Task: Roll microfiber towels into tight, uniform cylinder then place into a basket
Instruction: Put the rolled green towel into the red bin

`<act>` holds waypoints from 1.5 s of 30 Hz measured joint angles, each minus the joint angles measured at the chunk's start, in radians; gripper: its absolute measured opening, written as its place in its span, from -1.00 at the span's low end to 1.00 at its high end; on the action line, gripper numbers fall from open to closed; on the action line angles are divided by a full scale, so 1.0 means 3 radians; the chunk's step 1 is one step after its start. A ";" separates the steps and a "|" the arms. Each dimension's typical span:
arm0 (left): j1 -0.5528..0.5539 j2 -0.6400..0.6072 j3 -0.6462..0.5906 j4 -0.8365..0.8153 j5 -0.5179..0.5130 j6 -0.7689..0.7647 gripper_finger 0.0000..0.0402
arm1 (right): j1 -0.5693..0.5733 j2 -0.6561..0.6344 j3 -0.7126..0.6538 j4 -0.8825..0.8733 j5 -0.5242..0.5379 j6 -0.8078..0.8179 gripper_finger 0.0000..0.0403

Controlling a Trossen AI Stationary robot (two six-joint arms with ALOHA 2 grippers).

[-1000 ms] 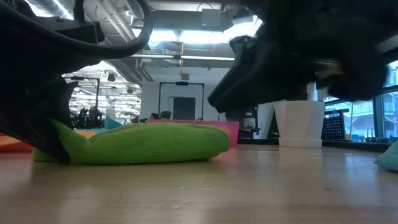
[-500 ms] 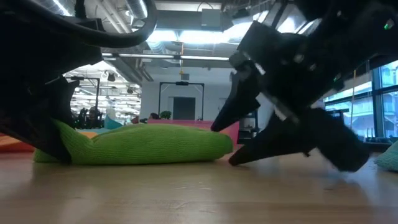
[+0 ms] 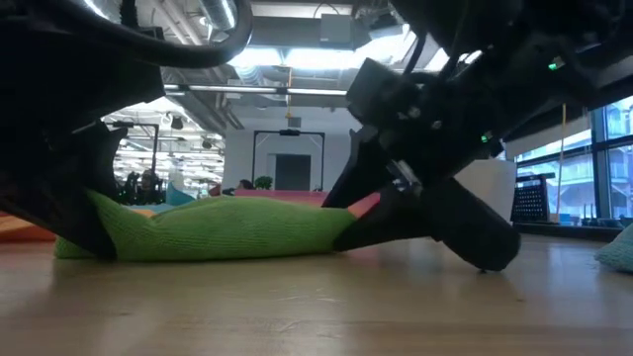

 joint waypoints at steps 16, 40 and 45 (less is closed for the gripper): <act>-0.0009 -0.0186 -0.0003 0.0055 0.0100 0.0003 -1.00 | -0.0125 -0.0049 -0.0010 -0.0109 -0.0332 0.0098 -0.93; 0.1901 -0.1846 -0.0059 0.0135 0.0000 0.2238 -1.00 | -0.1388 -0.1898 -0.0015 -0.1612 -0.0769 0.0232 -0.94; 0.2698 -0.1910 -0.0195 0.0536 0.0498 0.2868 -1.00 | -0.1970 -0.1878 -0.0015 -0.1628 -0.0973 0.0080 -0.94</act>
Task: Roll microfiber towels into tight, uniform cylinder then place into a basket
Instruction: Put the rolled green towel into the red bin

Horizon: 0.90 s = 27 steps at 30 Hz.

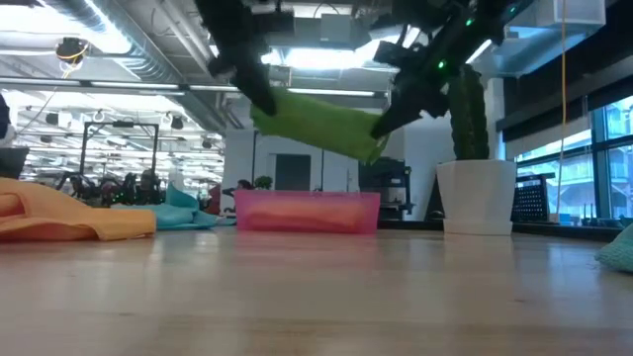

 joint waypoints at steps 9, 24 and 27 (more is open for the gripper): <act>0.1160 0.0000 -0.0258 0.0777 0.1006 0.0672 -1.00 | -0.0695 0.0099 0.0005 0.0395 -0.0266 -0.0155 -0.94; 0.2201 0.0584 -0.0471 0.1603 0.1984 0.1446 -1.00 | -0.1243 0.0960 0.0011 0.1319 -0.0369 -0.0466 -0.94; 0.2273 0.0788 -0.0470 0.1728 0.1991 0.1539 -1.00 | -0.1301 0.1100 0.0011 0.1453 -0.0399 -0.0527 -0.94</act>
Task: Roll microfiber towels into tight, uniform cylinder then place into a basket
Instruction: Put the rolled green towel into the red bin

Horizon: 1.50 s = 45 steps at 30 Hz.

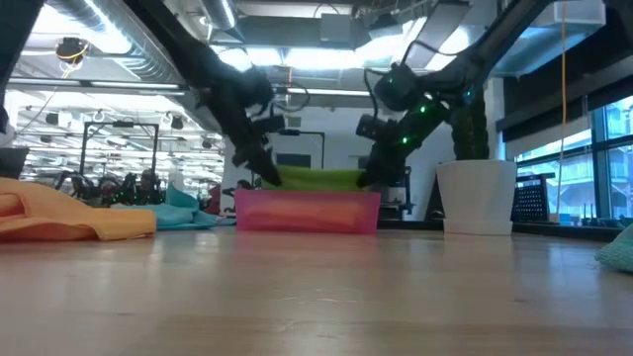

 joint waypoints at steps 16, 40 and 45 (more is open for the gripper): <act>0.0057 0.0361 0.0002 -0.0042 0.0005 0.0349 -0.99 | -0.0030 0.0289 0.0016 -0.0027 -0.0299 -0.0326 -0.94; -0.0069 -0.0055 0.0183 -0.0563 -0.0505 0.0259 -0.24 | 0.0059 0.0307 0.0443 -0.0854 -0.0620 -0.0331 -0.73; -0.0134 -0.0058 0.0183 -0.0577 -0.0492 0.0222 -0.24 | 0.0078 0.0302 0.0447 -0.0845 -0.0667 -0.0329 -0.36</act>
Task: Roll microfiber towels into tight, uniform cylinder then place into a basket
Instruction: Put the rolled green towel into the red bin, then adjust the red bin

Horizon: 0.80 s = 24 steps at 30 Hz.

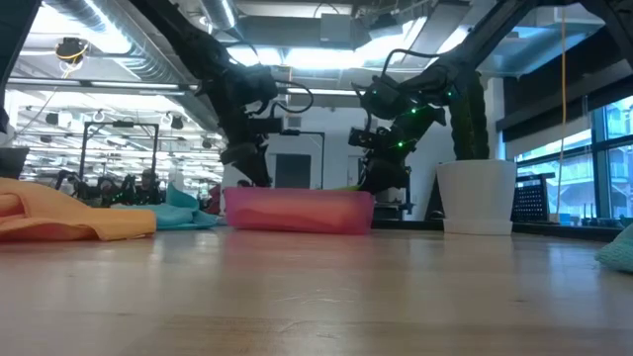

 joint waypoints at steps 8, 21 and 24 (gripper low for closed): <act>-0.0046 0.0000 0.0003 0.0011 0.0004 -0.0090 -0.23 | 0.0116 -0.0180 -0.0016 -0.0239 -0.0011 0.0004 0.17; -0.0103 -0.0600 0.0004 -0.0002 0.0141 -0.0610 -0.25 | 0.0331 -0.0870 0.0063 -0.0504 0.0025 0.0200 0.24; -0.0173 -0.0881 -0.0030 0.0012 0.0498 -0.0851 -0.25 | 0.0393 -0.1098 0.0063 -0.0565 -0.0005 0.0387 0.16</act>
